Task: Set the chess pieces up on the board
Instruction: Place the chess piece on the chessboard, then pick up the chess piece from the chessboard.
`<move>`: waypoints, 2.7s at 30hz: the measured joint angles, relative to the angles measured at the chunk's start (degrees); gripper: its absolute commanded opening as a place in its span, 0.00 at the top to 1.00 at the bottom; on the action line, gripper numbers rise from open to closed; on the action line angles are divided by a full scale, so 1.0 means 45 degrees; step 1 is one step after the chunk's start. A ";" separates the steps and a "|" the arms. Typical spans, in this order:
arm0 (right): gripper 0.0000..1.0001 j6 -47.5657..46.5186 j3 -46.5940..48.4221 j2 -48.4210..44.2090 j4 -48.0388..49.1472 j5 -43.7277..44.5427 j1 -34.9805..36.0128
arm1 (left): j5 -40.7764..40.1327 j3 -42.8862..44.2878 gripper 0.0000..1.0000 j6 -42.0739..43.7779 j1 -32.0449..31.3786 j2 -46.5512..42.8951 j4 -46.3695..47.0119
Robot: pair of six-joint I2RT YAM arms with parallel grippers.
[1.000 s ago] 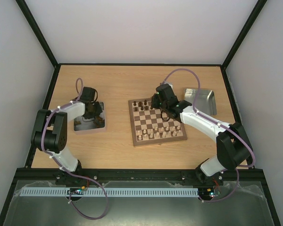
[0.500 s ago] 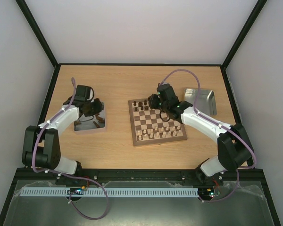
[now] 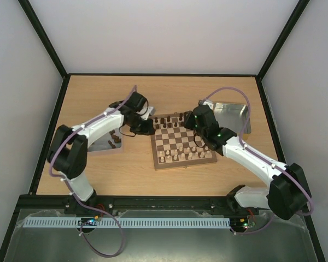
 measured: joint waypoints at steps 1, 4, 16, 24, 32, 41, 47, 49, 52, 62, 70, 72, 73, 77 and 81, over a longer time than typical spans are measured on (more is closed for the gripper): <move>0.62 0.0078 -0.0121 -0.0107 0.0034 0.0107 0.0000 | -0.0078 0.0335 0.86 0.0223 -0.0199 0.0403 -0.0423; 0.62 0.0185 -0.0457 -0.0223 0.0073 0.0219 0.0000 | -0.0311 0.1093 0.85 0.0758 -0.0699 0.1336 -0.1423; 0.61 0.0355 -0.1093 -0.0486 0.0131 0.0170 0.0000 | -0.1107 0.3031 0.75 0.1394 -0.1904 0.3230 -0.3526; 0.61 0.0355 -0.1311 -0.0806 0.0146 0.0175 0.0000 | -0.1209 0.3075 0.76 0.1117 -0.1880 0.3288 -0.3575; 0.58 0.0223 -0.1326 -0.0908 0.0151 -0.0277 0.0000 | -0.1103 0.2875 0.66 0.0797 -0.1792 0.3147 -0.3089; 0.44 -0.0869 -0.0704 0.0578 -0.0034 -0.2025 0.0447 | -0.0636 -0.0418 0.61 -0.0738 -0.0029 -0.0214 -0.0427; 0.45 -0.1695 0.1273 0.3201 -0.0636 -0.2288 0.2113 | -0.1467 -0.2778 0.58 -0.2195 0.2550 -0.3162 0.1477; 0.47 -0.1894 0.1875 0.4031 -0.0816 -0.2283 0.2492 | -0.1695 -0.3361 0.57 -0.2472 0.3259 -0.3803 0.1792; 0.50 -0.2064 0.2531 0.4983 -0.1273 -0.2210 0.2856 | -0.1885 -0.4109 0.57 -0.2686 0.4090 -0.4503 0.2069; 0.67 -0.2263 0.3507 0.6513 -0.2477 -0.1802 0.3337 | -0.1787 -0.5061 0.57 -0.2633 0.5192 -0.4794 0.2380; 0.86 -0.2288 0.3803 0.6921 -0.2953 -0.1826 0.3415 | -0.1564 -0.5168 0.57 -0.2540 0.5493 -0.4794 0.2594; 0.91 -0.2307 0.3891 0.7004 -0.3026 -0.1817 0.3424 | -0.1554 -0.5187 0.57 -0.2535 0.5542 -0.4794 0.2633; 0.92 -0.2312 0.3920 0.7023 -0.3055 -0.1768 0.3424 | -0.1549 -0.5202 0.57 -0.2531 0.5571 -0.4794 0.2662; 0.93 -0.2186 0.3954 0.7019 -0.3109 -0.1345 0.3429 | -0.1554 -0.5309 0.57 -0.2535 0.5668 -0.4794 0.2715; 0.93 -0.1909 0.3944 0.6513 -0.3133 -0.0345 0.3395 | -0.1637 -0.5333 0.56 -0.2545 0.5838 -0.4804 0.2735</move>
